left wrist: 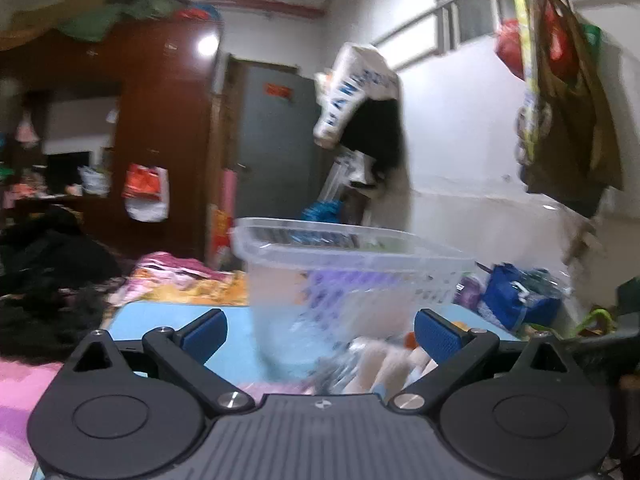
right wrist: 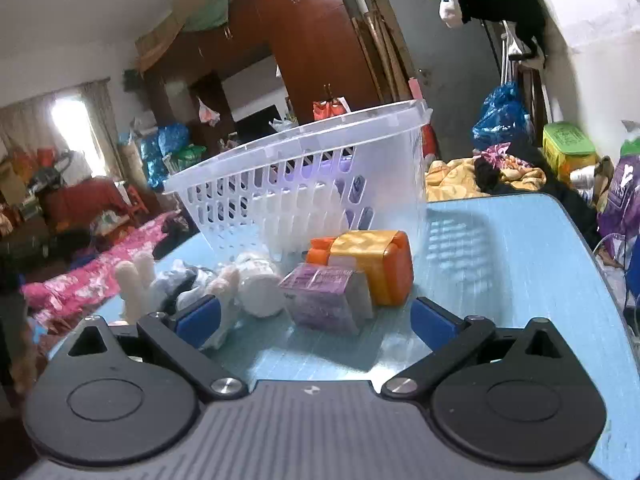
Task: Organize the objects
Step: 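Lower the right gripper onto the white plush toy and grasp it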
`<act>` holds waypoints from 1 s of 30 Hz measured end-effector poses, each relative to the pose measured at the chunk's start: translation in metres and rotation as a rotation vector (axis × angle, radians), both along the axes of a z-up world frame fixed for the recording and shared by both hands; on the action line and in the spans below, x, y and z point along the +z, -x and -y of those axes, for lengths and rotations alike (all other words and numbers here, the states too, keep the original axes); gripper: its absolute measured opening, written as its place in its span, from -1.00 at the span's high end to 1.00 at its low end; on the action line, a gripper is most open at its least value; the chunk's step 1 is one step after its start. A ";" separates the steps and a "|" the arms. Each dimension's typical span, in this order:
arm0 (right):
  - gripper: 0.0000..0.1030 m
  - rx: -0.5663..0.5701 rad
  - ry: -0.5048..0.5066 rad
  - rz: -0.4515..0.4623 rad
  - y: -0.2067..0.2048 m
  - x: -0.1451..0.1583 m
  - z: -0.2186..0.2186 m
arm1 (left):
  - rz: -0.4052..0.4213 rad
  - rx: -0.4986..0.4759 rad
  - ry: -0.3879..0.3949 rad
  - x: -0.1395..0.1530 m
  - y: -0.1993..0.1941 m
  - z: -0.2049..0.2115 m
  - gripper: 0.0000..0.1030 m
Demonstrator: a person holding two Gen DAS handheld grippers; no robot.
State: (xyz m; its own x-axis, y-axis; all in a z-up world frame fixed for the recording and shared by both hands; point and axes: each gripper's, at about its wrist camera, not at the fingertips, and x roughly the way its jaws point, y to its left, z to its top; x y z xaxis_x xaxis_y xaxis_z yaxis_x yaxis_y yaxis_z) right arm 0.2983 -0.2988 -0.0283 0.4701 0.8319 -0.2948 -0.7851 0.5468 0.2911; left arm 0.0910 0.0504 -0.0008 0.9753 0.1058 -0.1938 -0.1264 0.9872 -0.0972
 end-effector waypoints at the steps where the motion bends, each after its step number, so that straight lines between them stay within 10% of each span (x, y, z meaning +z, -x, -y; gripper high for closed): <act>1: -1.00 0.000 -0.014 0.036 0.004 0.001 0.001 | -0.011 -0.001 0.003 -0.003 0.004 0.000 -0.96; 9: -1.00 -0.041 0.077 0.138 0.023 -0.008 -0.011 | 0.013 -0.005 -0.077 -0.011 0.010 0.005 -0.96; 26: -1.00 0.007 0.037 0.028 0.045 -0.011 -0.009 | -0.054 -0.019 -0.098 -0.003 0.016 0.024 -0.96; 30: -0.72 0.036 0.052 0.028 0.040 -0.007 -0.030 | -0.074 -0.028 -0.093 -0.007 -0.002 0.031 -0.79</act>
